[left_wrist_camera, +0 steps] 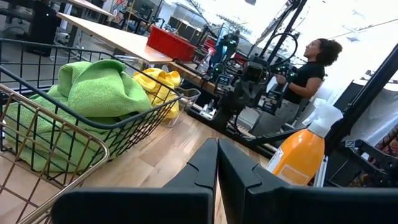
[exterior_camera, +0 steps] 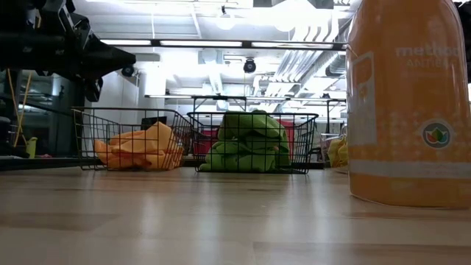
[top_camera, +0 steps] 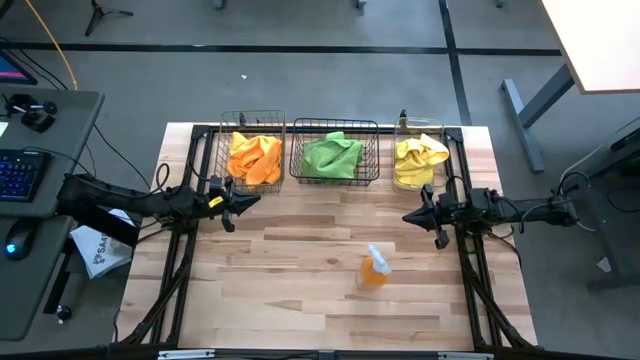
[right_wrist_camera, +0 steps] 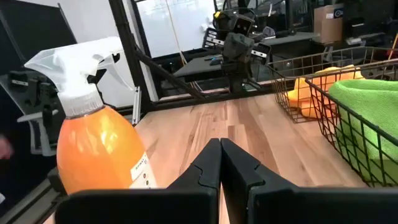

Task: Sort microfiber towel by color & place in baskets
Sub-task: Return to Home Position

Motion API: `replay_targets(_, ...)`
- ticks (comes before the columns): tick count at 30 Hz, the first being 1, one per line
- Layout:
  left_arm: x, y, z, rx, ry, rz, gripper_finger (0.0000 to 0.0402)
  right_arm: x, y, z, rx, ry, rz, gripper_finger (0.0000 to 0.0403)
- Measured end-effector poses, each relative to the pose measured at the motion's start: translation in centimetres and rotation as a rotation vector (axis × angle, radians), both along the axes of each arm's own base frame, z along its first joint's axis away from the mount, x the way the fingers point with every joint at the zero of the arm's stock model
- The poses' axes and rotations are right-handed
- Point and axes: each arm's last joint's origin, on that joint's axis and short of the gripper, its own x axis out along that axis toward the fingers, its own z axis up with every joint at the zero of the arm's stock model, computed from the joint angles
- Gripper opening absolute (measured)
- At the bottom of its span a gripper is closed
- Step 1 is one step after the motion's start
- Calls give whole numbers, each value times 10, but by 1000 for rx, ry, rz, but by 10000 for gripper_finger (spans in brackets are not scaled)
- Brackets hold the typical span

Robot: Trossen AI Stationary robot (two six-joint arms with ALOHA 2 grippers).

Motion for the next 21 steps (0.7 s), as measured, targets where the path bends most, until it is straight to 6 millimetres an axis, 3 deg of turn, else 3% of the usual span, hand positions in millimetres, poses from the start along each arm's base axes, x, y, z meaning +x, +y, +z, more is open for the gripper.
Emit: replay_targets(21, 0, 0, 0, 0, 2, 1, 1, -1, 0, 2, 3, -25, 6, 0)
